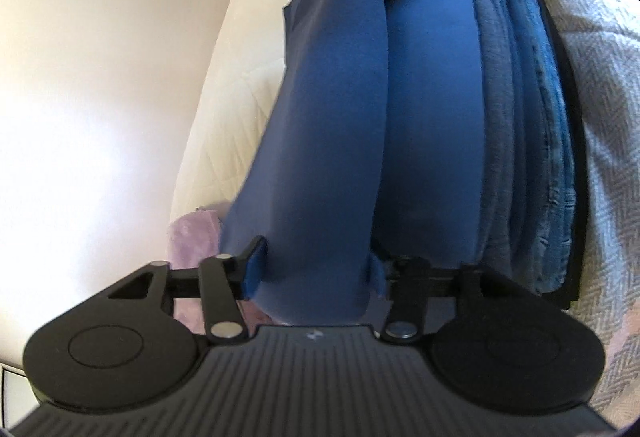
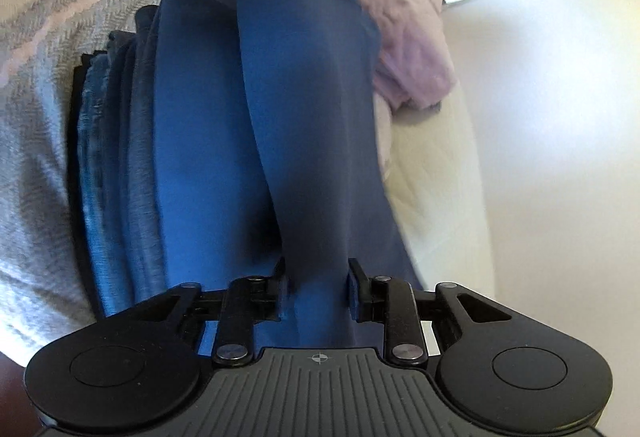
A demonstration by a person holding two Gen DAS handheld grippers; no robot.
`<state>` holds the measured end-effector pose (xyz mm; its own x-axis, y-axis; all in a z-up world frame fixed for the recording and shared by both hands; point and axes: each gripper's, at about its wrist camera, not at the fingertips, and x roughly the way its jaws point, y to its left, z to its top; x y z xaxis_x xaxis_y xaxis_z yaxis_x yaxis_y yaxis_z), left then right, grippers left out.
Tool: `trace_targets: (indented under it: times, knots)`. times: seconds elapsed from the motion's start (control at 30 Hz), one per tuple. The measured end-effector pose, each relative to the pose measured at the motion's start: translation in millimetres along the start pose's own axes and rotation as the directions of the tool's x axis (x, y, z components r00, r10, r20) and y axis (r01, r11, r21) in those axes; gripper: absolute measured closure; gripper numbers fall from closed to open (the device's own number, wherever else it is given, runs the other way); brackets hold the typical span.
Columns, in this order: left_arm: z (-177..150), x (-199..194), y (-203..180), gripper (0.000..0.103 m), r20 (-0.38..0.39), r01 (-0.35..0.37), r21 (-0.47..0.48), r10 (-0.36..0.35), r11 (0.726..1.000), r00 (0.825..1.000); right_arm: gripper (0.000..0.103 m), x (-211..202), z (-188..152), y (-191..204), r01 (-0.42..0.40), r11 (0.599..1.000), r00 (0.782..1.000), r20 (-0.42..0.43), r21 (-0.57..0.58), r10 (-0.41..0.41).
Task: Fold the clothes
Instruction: 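Lower the shirt onto the jeans stack with both grippers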
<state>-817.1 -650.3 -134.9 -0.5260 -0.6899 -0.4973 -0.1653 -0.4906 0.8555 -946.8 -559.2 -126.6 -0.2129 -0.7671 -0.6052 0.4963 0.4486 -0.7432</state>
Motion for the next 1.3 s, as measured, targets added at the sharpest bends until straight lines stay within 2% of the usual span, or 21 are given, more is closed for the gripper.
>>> trace_targets:
  times: [0.17,0.33,0.4,0.53,0.67,0.8,0.9,1.07,1.13,1.23,1.3]
  knots:
    - [-16.9,-17.8,7.6,0.066,0.017,-0.021,-0.046,0.022,0.999,1.000,0.089,-23.6,4.8,-12.3,-0.008,0.998,1.000,0.018,0.057,0.007]
    - [-28.3,1.5,-33.9,0.063,-0.007,-0.020,0.014,0.020,1.000,1.000,0.089,-24.0,-1.2,10.8,-0.042,0.999,0.999,0.006,0.001,0.042]
    - [-31.1,1.5,-34.1,0.062,-0.003,-0.034,0.008,0.034,0.999,0.999,0.088,-20.6,-4.7,17.9,-0.039,0.999,0.999,-0.004,-0.019,0.039]
    - [-36.5,-5.8,-29.6,0.062,0.007,-0.017,-0.016,0.017,1.000,1.000,0.088,-25.6,-11.1,11.1,-0.038,0.999,0.999,0.002,-0.003,0.038]
    - [-36.9,-9.7,-21.8,0.067,-0.005,0.020,-0.064,-0.020,0.998,1.000,0.088,-26.7,-7.3,-0.9,-0.068,0.994,0.998,0.019,0.091,0.066]
    - [-22.2,-26.8,-36.5,0.068,-0.024,0.009,-0.060,-0.010,0.998,1.000,0.088,-18.2,-7.7,9.7,-0.062,0.997,0.998,0.005,0.053,0.062]
    - [-22.2,-47.9,-23.1,0.068,-0.024,0.012,-0.089,-0.014,0.996,1.000,0.088,-21.4,3.0,4.2,-0.066,0.991,0.998,0.016,0.118,0.065]
    - [-23.0,-39.8,-30.5,0.066,-0.039,0.003,-0.041,-0.004,0.999,0.999,0.088,-17.9,0.3,19.9,-0.043,0.998,0.999,-0.009,0.045,0.044]
    - [-22.7,-40.8,-22.3,0.063,-0.048,0.012,-0.043,-0.014,0.999,0.999,0.086,-16.4,3.3,20.1,-0.020,1.000,1.000,-0.015,0.019,0.021]
    - [-26.4,-49.8,-14.9,0.058,-0.043,0.038,-0.022,-0.039,0.999,0.998,0.081,-20.9,6.4,12.1,-0.026,0.999,0.999,-0.026,0.021,0.026]
    - [-28.1,-60.4,-10.9,0.057,-0.038,0.062,-0.027,-0.063,0.998,0.997,0.076,-28.4,1.7,11.5,-0.033,0.999,0.998,-0.045,0.036,0.034]
